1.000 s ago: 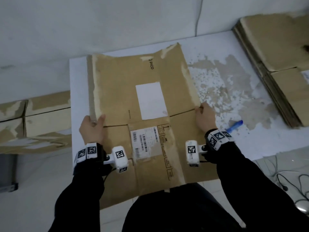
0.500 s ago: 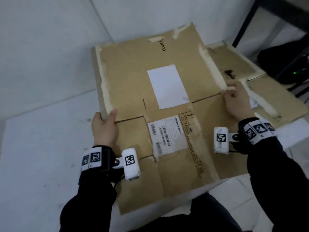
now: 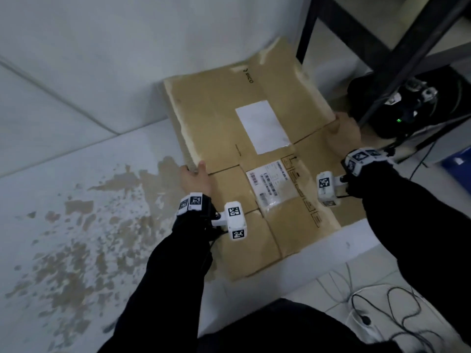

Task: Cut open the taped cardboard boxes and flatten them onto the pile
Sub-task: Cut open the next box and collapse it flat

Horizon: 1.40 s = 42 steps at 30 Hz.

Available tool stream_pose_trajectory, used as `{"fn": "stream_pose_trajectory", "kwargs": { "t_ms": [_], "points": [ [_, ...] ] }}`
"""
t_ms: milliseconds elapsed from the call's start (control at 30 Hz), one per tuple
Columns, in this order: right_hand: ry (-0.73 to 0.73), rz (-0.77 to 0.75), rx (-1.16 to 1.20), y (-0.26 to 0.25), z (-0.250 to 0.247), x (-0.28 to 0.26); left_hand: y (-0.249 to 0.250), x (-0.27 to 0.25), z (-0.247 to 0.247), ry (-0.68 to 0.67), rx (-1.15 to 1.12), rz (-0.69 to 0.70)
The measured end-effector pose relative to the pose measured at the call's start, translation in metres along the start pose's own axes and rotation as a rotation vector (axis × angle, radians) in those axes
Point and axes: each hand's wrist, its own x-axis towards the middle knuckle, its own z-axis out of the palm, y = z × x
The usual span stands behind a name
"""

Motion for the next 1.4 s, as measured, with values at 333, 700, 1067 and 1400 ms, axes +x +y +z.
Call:
{"fn": "stream_pose_trajectory", "kwargs": {
  "t_ms": [333, 700, 1067, 1400],
  "points": [
    [-0.543, -0.108, -0.157, 0.031, 0.073, -0.047, -0.023, -0.006, 0.039, -0.055, 0.254, 0.141],
    [-0.599, -0.060, -0.335, 0.018, 0.068, -0.058, -0.029, -0.005, 0.016, -0.300, 0.629, 0.266],
    [-0.441, -0.685, 0.256, -0.048, 0.103, -0.194, -0.163, -0.189, -0.142, -0.176, -0.189, -0.224],
    [-1.718, -0.901, -0.281, -0.122, 0.214, -0.432, -0.397, -0.332, -0.237, 0.284, -0.458, -1.077]
  ]
}}
